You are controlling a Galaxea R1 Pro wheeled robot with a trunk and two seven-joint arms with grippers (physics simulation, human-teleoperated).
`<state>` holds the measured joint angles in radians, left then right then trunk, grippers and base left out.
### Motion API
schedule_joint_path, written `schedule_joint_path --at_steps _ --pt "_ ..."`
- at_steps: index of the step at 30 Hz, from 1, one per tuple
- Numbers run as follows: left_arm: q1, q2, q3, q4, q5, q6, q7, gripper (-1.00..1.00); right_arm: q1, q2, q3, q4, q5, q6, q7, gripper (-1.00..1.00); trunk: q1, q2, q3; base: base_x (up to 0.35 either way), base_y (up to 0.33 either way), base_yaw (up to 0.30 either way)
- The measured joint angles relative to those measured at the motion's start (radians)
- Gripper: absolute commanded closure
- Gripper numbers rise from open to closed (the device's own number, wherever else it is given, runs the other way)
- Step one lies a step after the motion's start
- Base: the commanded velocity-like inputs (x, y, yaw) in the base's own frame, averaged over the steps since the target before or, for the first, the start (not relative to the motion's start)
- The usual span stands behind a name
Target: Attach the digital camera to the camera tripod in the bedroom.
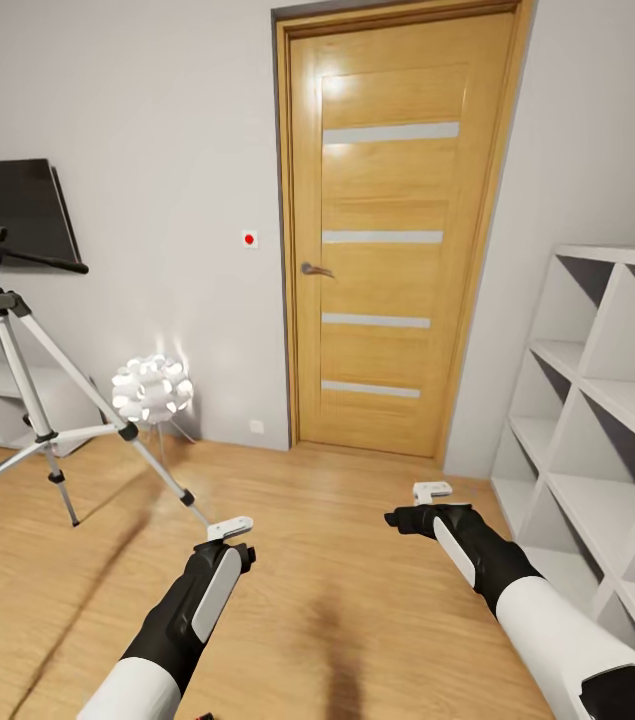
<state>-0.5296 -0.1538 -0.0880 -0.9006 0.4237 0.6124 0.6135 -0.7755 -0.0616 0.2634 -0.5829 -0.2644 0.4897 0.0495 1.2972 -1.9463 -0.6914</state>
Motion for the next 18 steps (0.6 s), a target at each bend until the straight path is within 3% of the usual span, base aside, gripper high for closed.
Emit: schedule_joint_path --at_steps 18 --pt "0.0 0.0 0.0 0.0 -0.002 0.0 0.007 -1.0 0.0 0.0 0.0 0.0 -0.002 0.0 0.002 -1.0 0.069 -0.126 -0.056 0.0 0.0 0.0"
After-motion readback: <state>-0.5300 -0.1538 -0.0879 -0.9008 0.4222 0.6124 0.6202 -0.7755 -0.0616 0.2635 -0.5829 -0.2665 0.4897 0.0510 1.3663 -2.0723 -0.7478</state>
